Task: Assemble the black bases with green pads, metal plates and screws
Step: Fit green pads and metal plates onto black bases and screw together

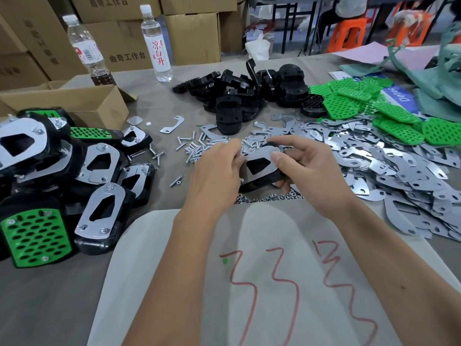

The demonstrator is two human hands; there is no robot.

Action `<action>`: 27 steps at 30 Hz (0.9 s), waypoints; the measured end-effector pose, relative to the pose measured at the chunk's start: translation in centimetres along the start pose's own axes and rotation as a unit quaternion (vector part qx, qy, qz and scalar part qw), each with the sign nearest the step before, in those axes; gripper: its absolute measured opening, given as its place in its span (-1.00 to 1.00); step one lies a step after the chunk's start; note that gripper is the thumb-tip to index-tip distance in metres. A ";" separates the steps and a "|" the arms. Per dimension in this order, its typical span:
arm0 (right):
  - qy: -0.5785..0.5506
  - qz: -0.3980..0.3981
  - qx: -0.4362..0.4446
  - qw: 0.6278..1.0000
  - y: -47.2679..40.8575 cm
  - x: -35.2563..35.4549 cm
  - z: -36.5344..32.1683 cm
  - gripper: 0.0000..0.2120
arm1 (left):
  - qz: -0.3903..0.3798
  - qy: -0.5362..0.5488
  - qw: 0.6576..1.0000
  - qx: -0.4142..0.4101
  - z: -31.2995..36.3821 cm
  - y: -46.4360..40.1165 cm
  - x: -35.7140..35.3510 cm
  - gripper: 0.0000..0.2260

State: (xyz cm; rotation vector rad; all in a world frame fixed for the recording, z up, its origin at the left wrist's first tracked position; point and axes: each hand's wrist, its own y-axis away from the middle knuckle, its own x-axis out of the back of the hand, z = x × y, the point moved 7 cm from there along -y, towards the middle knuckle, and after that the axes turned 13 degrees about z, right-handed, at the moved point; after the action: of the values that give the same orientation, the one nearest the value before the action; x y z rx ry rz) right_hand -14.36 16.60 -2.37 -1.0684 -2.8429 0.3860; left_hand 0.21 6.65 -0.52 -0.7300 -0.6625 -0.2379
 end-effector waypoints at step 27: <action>0.001 -0.022 0.040 0.999 0.8 -0.9 -0.9 -0.71 | 0.059 -0.024 0.997 0.043 -0.4 0.2 0.3 -0.73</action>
State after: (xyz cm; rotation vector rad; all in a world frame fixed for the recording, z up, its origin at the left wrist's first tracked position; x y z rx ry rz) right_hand -12.96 16.78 -1.71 -0.9883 -2.8185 0.4909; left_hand 0.71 6.53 -0.60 -0.6912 -0.6699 -0.0838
